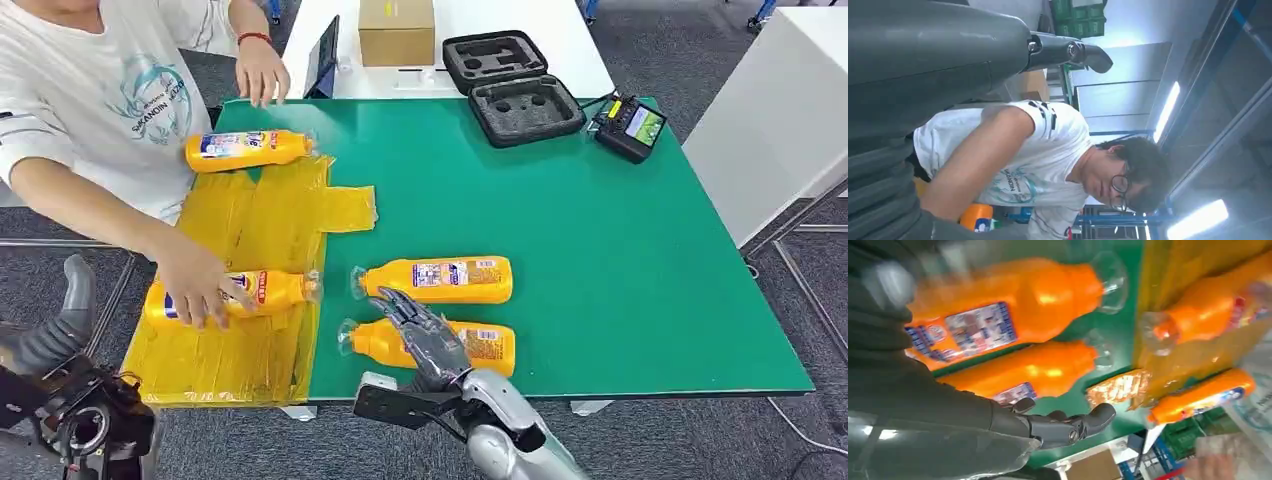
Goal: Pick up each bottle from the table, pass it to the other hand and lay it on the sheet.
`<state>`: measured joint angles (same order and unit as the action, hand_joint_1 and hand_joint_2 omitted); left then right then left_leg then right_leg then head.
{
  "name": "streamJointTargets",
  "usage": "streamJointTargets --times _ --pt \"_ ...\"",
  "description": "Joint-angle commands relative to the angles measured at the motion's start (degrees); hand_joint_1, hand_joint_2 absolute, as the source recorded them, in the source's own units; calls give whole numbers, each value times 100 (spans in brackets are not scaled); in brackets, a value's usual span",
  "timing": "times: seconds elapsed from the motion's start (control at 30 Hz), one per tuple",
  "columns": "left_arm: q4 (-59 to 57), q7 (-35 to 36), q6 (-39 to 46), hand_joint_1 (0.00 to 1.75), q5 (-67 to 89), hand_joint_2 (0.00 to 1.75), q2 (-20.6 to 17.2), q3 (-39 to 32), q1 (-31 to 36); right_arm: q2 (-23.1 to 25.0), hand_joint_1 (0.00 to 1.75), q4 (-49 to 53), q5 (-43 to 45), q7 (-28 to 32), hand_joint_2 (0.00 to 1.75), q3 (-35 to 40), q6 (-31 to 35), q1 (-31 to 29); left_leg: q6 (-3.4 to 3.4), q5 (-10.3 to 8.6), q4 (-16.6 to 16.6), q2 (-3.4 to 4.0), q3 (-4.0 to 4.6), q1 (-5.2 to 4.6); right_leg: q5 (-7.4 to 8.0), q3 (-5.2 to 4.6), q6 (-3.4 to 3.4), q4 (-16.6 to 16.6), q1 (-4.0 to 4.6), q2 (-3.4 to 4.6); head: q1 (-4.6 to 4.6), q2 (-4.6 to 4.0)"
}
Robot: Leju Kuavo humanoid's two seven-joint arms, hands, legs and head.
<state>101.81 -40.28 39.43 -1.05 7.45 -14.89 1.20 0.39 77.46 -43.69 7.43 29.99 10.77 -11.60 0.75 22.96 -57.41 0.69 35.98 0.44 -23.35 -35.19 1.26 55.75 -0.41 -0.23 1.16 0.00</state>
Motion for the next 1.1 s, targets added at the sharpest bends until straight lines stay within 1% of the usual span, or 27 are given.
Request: streamJointTargets --times 0.03,0.07,0.13,0.2,0.23,0.3,0.33,0.37,0.4,0.43,0.47,0.5,0.53,0.57,0.6,0.73,0.8,0.83,0.87,0.93,0.97,1.0,1.03,1.1 --pt "176 28 -10 0 -49 175 152 -179 -126 -272 0 60 -21 -51 175 -133 -92 -60 -1 11 2 -6 -23 0 -11 24 -2 -2 -1 0 0 0" --pt "176 28 -10 0 -49 175 152 -179 -126 -272 0 60 -21 -51 175 -133 -92 -60 -1 15 1 -10 -32 1 -15 35 -2 -2 1 -3 -2 0" --pt "176 28 -10 0 -49 175 152 -179 -126 -272 0 60 -21 -51 175 -133 -92 -60 -1 5 2 -6 -13 1 -6 14 -1 -2 0 -2 0 0" --pt "167 28 55 0 19 175 174 -229 -142 -285 0 107 -139 -142 175 -158 -167 -51 -1 13 2 -10 -30 0 -14 31 -2 -1 -1 -3 2 0" --pt "194 28 19 0 -55 175 223 -316 -249 -373 0 134 -332 -242 175 -127 -251 -52 -1 9 3 -8 -21 0 -10 22 -1 -2 -1 -2 0 0" --pt "249 28 -27 0 -53 175 280 -406 -356 -434 0 152 -344 -246 175 -138 -302 -13 0 10 4 -1 -23 -1 -9 22 0 -4 -2 5 0 0" --pt "-132 28 -157 0 -258 175 31 -638 -130 -482 0 166 -529 -208 175 -196 -302 191 0 16 4 -2 -35 -1 -15 35 -1 -3 -2 5 0 0" --pt "327 28 -182 0 -14 175 464 -660 -561 -544 0 149 -526 -246 175 -223 -447 149 0 9 4 -2 -21 -1 -8 21 0 -4 -2 4 0 0" --pt "370 28 -216 0 -79 175 481 -687 -626 -567 0 103 -523 -245 175 -234 -445 170 -2 11 11 -17 -38 1 -15 42 -3 -9 0 -10 0 0" --pt "405 28 -210 0 -41 175 497 -717 -653 -566 0 55 -523 -244 175 -238 -448 153 1 15 8 -1 -36 -1 -13 35 1 -10 -2 5 0 0" --pt "401 28 -214 0 -46 175 504 -728 -667 -579 0 20 -559 -240 175 -215 -468 123 2 20 9 -4 -44 -3 -18 44 0 -10 -4 3 0 0" --pt "401 28 -214 0 -46 175 504 -728 -667 -579 0 20 -559 -240 175 -215 -468 123 0 12 5 -2 -25 1 -10 27 0 -7 0 2 -2 0" --pt "365 28 -193 0 -22 175 507 -745 -669 -556 0 -82 -559 -240 175 -205 -479 86 0 22 4 -1 -41 0 -19 40 -1 -5 -1 6 7 0" --pt "352 28 -194 0 -42 175 509 -752 -673 -560 0 -104 -564 -237 175 -195 -489 76 3 17 2 0 -24 -1 -11 24 0 -4 -2 6 0 0" --pt "365 28 -169 0 -48 175 523 -792 -691 -562 0 -207 -569 -244 175 -178 -515 28 2 24 2 -6 -40 -1 -19 40 0 -4 -1 2 0 0" --pt "412 28 -230 0 -119 175 585 -893 -779 -508 0 -536 -610 -351 175 -186 -583 -164 1 15 3 5 -16 1 -6 16 -1 -5 1 10 0 0" --pt "437 28 -263 0 -144 175 607 -926 -817 -481 0 -664 -657 -445 175 -193 -625 -235 0 25 5 8 -40 -1 -14 36 -3 -4 -2 17 0 0" --pt "447 28 -285 0 -156 175 621 -939 -831 -464 0 -717 -677 -488 175 -202 -626 -261 1 18 5 4 -24 0 -9 23 -2 -5 -1 10 0 0" --pt "457 28 -294 0 -153 175 628 -945 -837 -468 0 -743 -677 -488 175 -208 -629 -266 0 24 5 10 -38 1 -13 35 -3 -6 0 18 0 0" --pt "456 28 -307 0 -147 175 643 -952 -831 -465 0 -776 -703 -529 175 -224 -611 -275 2 14 4 4 -15 0 -5 14 -1 -5 0 9 0 0" --pt "448 28 -318 0 -109 175 655 -960 -824 -451 0 -787 -741 -560 175 -240 -565 -281 2 22 6 2 -35 1 -13 34 -2 -7 0 10 2 0" --pt "448 28 -318 0 -109 175 655 -960 -824 -451 0 -787 -741 -560 175 -240 -565 -281 2 13 5 -1 -15 0 -7 15 0 -5 0 4 0 0" --pt "437 28 -337 0 -106 175 661 -966 -819 -440 0 -760 -743 -570 175 -256 -551 -274 2 11 6 -1 -14 -2 -6 14 0 -4 -2 3 0 0" --pt "418 28 -349 0 -112 175 665 -971 -809 -440 0 -730 -742 -596 175 -283 -534 -255 1 24 4 -1 -38 0 -17 38 -1 -4 -1 7 0 0"
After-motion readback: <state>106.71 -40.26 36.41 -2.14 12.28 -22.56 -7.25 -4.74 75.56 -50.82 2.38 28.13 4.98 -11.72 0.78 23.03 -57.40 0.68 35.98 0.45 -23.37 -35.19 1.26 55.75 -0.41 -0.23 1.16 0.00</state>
